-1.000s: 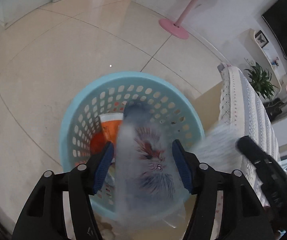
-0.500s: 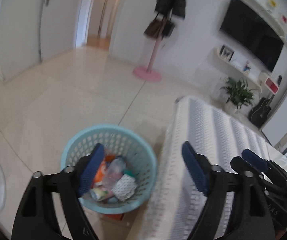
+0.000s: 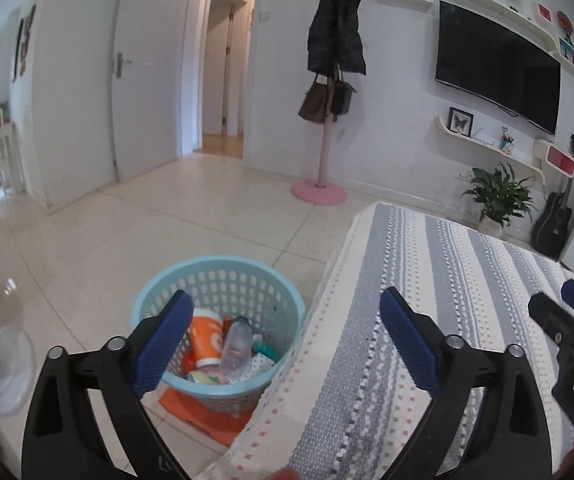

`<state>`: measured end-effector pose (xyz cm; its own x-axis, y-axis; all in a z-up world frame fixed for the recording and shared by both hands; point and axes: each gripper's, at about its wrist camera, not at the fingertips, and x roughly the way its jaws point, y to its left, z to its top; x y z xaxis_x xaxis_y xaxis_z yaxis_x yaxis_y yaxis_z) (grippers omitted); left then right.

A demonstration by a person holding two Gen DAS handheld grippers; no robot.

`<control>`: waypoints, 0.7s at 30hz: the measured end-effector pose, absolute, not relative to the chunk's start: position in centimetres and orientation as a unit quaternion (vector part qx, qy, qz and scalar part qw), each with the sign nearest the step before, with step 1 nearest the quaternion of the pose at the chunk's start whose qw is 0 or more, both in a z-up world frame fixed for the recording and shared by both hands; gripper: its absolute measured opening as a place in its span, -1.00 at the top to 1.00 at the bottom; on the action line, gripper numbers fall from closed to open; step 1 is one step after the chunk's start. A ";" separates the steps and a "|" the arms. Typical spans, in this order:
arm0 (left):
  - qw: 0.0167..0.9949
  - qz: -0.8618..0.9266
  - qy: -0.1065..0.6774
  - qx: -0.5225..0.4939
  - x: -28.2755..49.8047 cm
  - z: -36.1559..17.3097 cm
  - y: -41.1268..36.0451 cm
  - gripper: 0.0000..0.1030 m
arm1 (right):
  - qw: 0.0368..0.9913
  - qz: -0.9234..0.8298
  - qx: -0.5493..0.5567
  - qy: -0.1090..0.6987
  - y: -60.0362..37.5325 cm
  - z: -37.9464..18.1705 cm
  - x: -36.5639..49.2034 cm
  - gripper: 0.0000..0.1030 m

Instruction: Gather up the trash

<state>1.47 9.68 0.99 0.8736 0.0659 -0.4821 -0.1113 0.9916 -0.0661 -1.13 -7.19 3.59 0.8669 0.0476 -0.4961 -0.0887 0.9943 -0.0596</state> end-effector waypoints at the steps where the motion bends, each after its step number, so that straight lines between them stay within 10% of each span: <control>1: 0.968 0.044 0.245 -0.045 1.3 1.0 9.4 -0.83 | 0.965 0.035 -0.038 0.258 -7.3 3.1 -1.2 0.05; 21: 0.969 0.050 0.241 -0.019 1.4 0.9 7.7 -0.85 | 0.960 0.040 -0.001 0.276 -7.5 1.6 -0.1 0.05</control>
<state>1.41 7.70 0.88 0.8789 0.0877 -0.4689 -0.1059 0.9943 -0.0124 -0.13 -7.55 1.62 0.8447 0.0763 -0.5297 -0.0772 0.9968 0.0203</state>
